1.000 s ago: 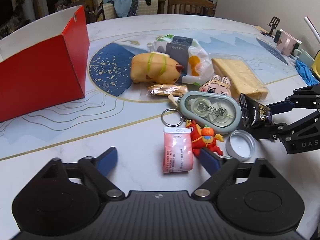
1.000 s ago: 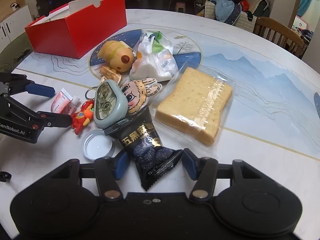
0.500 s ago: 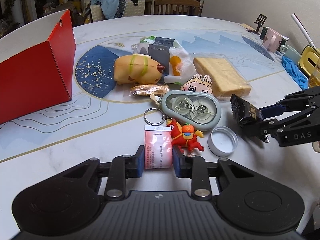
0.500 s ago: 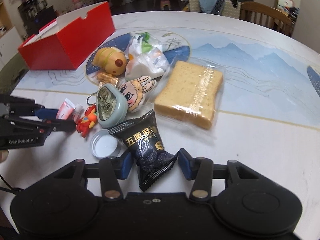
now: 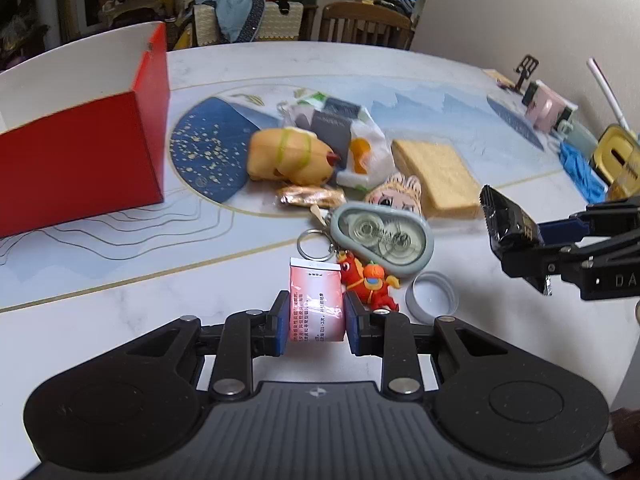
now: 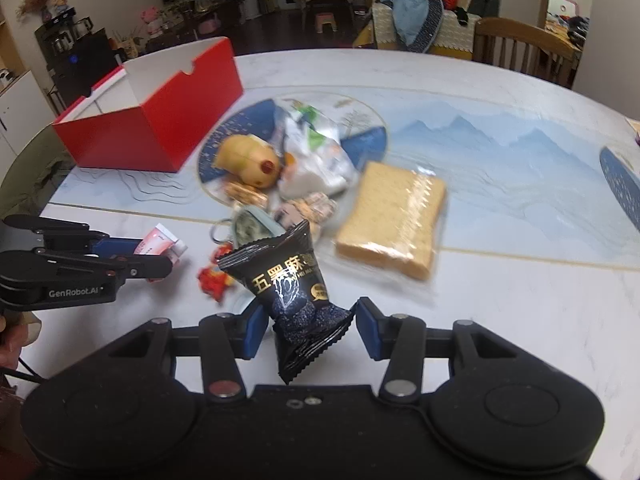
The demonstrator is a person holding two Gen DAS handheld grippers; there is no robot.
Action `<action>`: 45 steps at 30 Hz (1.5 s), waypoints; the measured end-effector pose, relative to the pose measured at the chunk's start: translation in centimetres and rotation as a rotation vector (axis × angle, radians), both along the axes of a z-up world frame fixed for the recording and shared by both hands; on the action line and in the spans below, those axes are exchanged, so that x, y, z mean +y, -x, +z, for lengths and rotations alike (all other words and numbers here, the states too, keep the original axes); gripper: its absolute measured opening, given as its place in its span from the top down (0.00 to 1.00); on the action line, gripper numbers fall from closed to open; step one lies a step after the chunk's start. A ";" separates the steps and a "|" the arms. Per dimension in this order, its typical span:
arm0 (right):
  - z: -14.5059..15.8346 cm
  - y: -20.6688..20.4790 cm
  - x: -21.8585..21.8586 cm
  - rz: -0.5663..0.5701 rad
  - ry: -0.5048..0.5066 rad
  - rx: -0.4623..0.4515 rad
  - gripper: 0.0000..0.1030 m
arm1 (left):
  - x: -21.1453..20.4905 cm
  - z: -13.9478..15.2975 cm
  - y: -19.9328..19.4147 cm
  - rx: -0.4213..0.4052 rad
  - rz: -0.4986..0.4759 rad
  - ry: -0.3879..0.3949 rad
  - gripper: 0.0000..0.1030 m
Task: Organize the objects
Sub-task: 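Carry the pink box and black packet into the red box and release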
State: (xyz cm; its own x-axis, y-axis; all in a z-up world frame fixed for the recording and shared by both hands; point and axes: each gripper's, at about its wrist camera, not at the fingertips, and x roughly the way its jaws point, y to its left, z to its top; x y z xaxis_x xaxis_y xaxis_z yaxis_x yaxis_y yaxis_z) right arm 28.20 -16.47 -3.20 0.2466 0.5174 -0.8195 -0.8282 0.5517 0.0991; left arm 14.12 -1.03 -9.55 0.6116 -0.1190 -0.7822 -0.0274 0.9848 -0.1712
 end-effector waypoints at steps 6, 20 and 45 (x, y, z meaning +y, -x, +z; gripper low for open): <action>2.1 1.0 1.8 0.035 -0.037 0.027 0.54 | 1.8 1.9 0.6 -0.021 0.043 0.034 0.74; 6.7 3.2 10.0 0.152 -0.066 -0.016 0.54 | 8.9 7.8 1.2 -0.142 0.127 0.047 0.74; 8.9 4.8 27.6 0.246 -0.032 -0.111 0.54 | 24.3 11.0 -2.5 -0.166 0.208 -0.076 0.74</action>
